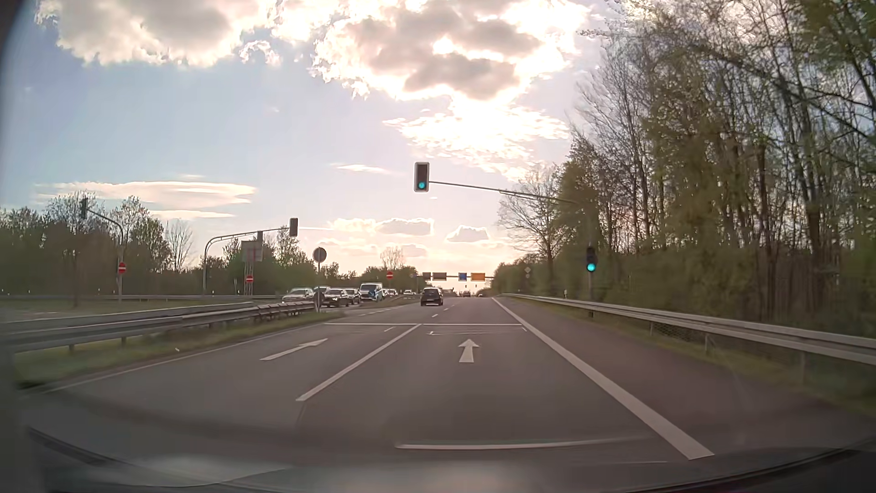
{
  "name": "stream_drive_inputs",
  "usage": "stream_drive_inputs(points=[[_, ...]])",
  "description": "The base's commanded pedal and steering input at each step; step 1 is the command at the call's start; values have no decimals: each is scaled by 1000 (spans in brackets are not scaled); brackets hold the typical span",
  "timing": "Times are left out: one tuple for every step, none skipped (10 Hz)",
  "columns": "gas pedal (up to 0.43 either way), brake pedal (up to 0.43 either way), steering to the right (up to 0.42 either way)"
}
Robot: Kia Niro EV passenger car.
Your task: Follow the waypoints while adhering to traffic rules and regulations
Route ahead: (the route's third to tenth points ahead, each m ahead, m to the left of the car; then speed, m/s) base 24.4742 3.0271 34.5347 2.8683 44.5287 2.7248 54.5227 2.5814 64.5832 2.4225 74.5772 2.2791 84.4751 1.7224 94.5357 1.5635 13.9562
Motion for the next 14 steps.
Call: stream_drive_inputs(points=[[240, 0, 3], [240, 0, 3], [240, 0, 3], [240, 0, 3], [240, 0, 2], [240, 0, 2], [240, 0, 1], [240, 0, 2], [240, 0, 2], [240, 0, 2], [240, 0, 2], [240, 0, 1], [240, 0, 1], [240, 0, 2]])
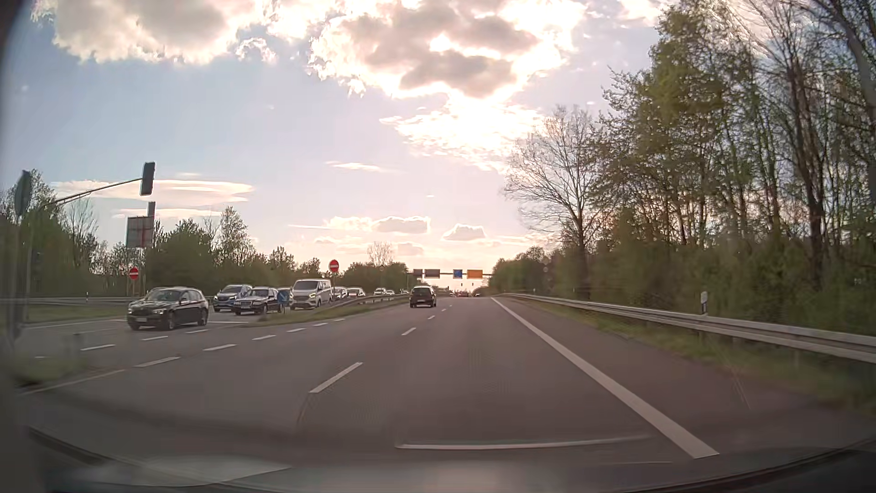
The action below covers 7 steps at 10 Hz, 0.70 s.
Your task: Follow the waypoints while adhering to traffic rules and regulations
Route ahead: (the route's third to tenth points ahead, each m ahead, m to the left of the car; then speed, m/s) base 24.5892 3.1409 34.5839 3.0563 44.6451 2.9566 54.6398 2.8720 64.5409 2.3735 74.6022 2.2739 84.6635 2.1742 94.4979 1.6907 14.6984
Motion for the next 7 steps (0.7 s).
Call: stream_drive_inputs(points=[[240, 0, 1], [240, 0, 1], [240, 0, 1], [240, 0, 1], [240, 0, 2], [240, 0, 2], [228, 0, 1]])
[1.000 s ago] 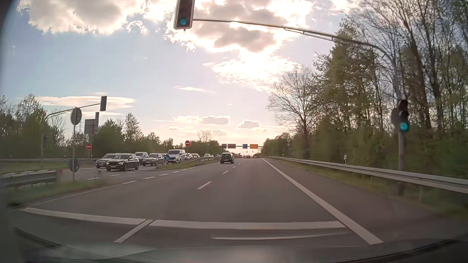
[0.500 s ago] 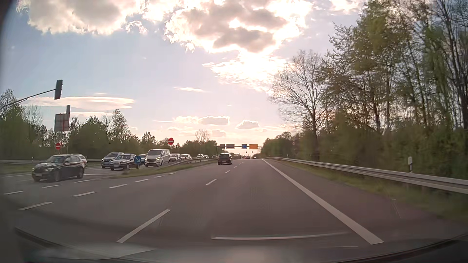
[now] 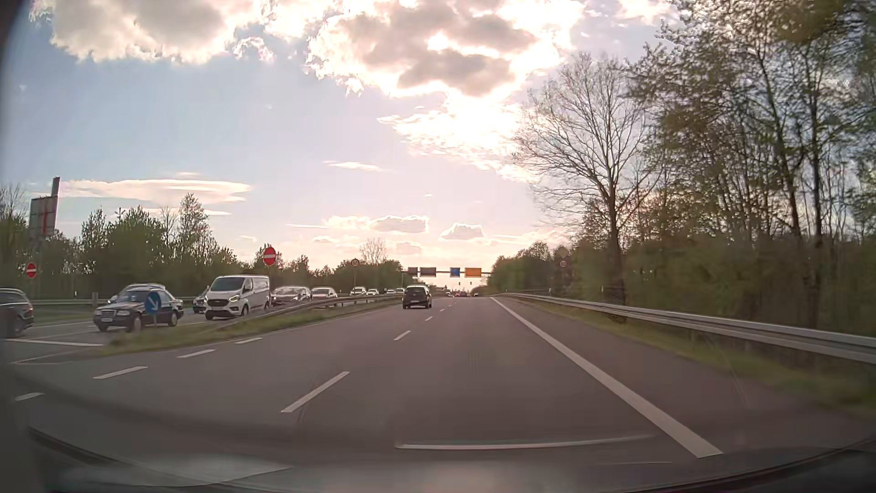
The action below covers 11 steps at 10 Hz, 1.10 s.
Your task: Follow the waypoints while adhering to traffic rules and regulations
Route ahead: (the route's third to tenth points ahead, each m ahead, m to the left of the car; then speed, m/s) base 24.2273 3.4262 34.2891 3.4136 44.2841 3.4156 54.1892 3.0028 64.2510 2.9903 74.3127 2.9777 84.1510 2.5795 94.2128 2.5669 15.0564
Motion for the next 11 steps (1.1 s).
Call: stream_drive_inputs(points=[[220, 0, 2], [209, 0, 1], [209, 0, 1], [197, 0, 1], [197, 0, 1], [197, 0, 1], [189, 0, 1], [189, 0, 1], [189, 0, 1], [189, 0, 1], [189, 0, 1]])
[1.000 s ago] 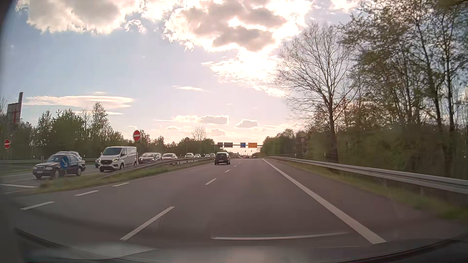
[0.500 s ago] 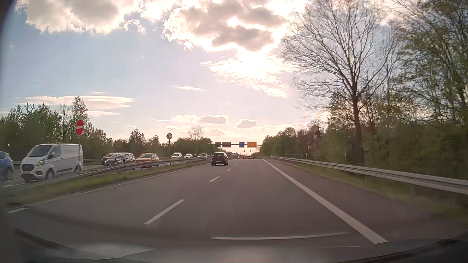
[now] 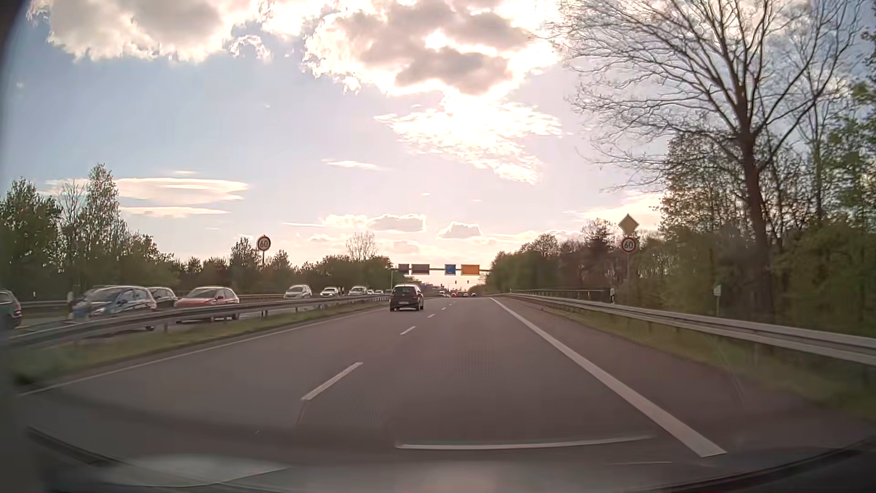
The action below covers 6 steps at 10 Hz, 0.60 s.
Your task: Follow the waypoints while adhering to traffic rules and regulations
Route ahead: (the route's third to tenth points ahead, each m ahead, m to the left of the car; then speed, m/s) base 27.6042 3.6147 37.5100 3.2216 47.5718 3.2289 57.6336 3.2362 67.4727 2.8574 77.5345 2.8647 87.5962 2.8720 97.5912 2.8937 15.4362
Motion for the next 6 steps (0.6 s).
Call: stream_drive_inputs(points=[[177, 0, 1], [177, 0, 1], [177, 0, 1], [177, 0, 1], [177, 0, 1], [177, 0, 1]])
